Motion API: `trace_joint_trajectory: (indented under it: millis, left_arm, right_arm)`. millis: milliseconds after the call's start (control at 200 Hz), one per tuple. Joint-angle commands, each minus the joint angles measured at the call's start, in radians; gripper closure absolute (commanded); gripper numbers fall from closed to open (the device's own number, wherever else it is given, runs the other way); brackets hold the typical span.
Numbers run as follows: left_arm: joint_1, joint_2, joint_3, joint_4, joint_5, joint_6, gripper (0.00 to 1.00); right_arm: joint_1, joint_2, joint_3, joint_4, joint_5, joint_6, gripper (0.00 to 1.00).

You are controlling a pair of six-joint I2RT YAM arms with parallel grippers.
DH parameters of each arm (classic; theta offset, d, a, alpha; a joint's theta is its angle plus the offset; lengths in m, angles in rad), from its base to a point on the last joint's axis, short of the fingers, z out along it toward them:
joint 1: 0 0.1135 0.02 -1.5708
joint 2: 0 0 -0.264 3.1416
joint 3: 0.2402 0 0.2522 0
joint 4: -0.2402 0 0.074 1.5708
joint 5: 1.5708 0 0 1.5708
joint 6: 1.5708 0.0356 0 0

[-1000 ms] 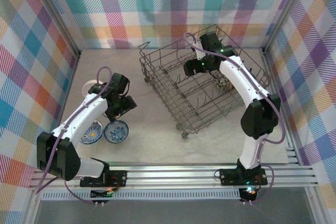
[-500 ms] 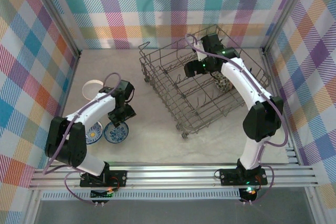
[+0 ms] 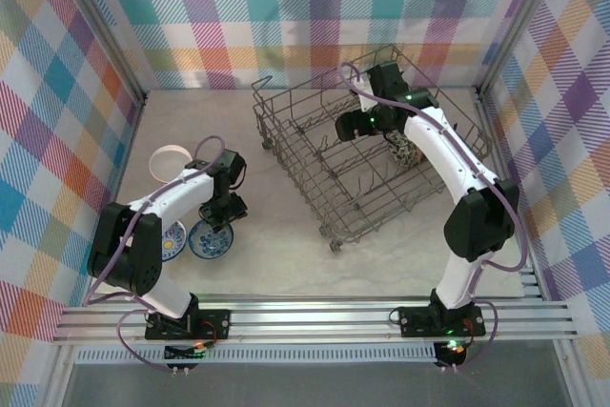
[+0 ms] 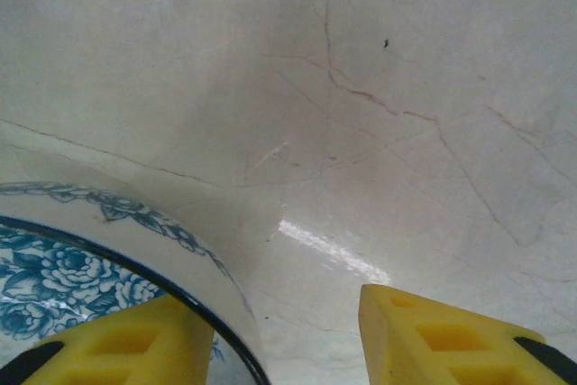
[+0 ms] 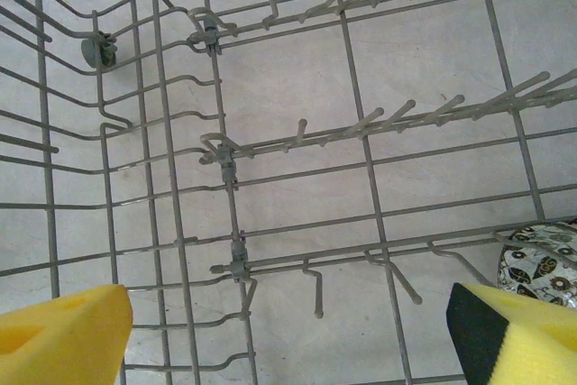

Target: Load the bowls into the dish rack

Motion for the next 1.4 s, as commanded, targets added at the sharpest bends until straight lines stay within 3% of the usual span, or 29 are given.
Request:
trace_joint_trajectory:
  millis: [0, 290, 515, 890, 1175, 1395]
  left_arm:
    - [0.003, 0.003, -0.021, -0.002, 0.018, 0.019, 0.58]
    - [0.003, -0.016, -0.015, 0.007, 0.029, 0.018, 0.90]
    - [0.001, -0.084, 0.031, -0.006, 0.027, -0.010, 0.98]
    - [-0.031, -0.237, 0.341, -0.026, -0.074, -0.086, 1.00]
    - [-0.177, -0.134, 0.740, 0.019, -0.213, -0.077, 1.00]
    - [-0.254, -0.085, 0.837, 0.166, -0.264, -0.132, 1.00]
  right_arm:
    - [-0.002, -0.028, -0.014, 0.024, -0.023, -0.004, 0.09]
    - [-0.003, -0.029, -0.023, 0.031, -0.020, 0.000, 0.09]
    - [-0.002, -0.038, -0.019, 0.031, -0.023, 0.006, 0.09]
    - [-0.002, -0.063, 0.023, 0.024, -0.051, 0.030, 0.10]
    - [0.029, -0.122, 0.073, 0.036, -0.089, 0.027, 0.15]
    - [0.111, -0.229, 0.010, 0.208, -0.182, 0.009, 0.18]
